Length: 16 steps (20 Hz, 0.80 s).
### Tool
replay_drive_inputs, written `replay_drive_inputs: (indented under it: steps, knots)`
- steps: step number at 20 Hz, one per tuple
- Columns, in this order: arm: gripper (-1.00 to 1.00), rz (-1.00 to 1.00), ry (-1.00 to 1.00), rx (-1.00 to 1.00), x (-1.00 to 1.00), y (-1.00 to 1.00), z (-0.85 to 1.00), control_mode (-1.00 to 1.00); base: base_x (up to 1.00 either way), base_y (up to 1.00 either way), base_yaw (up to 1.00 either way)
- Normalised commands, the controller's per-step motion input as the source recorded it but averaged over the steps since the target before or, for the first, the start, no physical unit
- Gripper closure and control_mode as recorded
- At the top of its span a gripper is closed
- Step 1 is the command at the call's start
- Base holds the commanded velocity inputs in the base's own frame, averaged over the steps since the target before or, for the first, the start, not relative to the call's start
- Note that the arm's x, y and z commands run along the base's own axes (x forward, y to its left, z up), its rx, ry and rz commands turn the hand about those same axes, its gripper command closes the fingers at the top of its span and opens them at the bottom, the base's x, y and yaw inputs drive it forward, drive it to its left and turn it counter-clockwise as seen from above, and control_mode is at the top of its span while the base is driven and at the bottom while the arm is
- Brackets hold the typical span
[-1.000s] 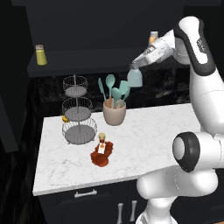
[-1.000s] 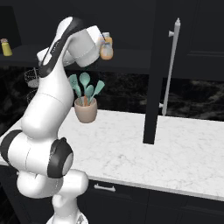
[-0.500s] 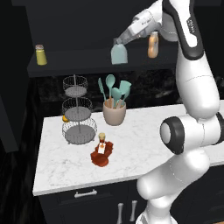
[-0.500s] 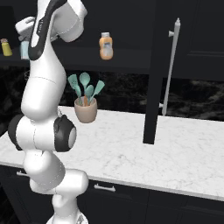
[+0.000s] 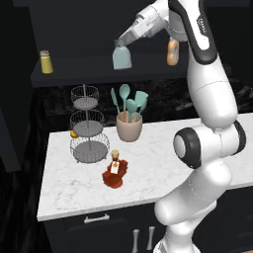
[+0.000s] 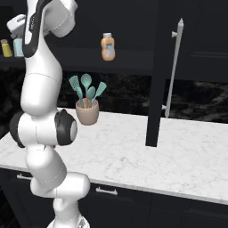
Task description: Put the shaker and condiment bottle from the counter next to their counterparts in the cabinet.
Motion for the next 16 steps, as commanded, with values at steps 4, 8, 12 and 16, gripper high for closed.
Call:
replay_drive_inputs:
  steps: [4,8,12,16]
  knots:
    - [1.0,0.0,-0.34,0.0,0.24,0.54,-0.01,-1.0,0.0,0.0,0.0]
    - [1.0,0.0,-0.02,0.01,0.15,0.26,0.0,-1.0,0.0,0.0,0.0]
    - [1.0,0.0,0.0,0.09,0.2,0.3,-0.28,-1.0,0.0,0.0,0.0]
    - [1.0,-0.02,-0.02,0.18,0.29,0.43,-0.48,-1.0,0.0,0.0,0.0]
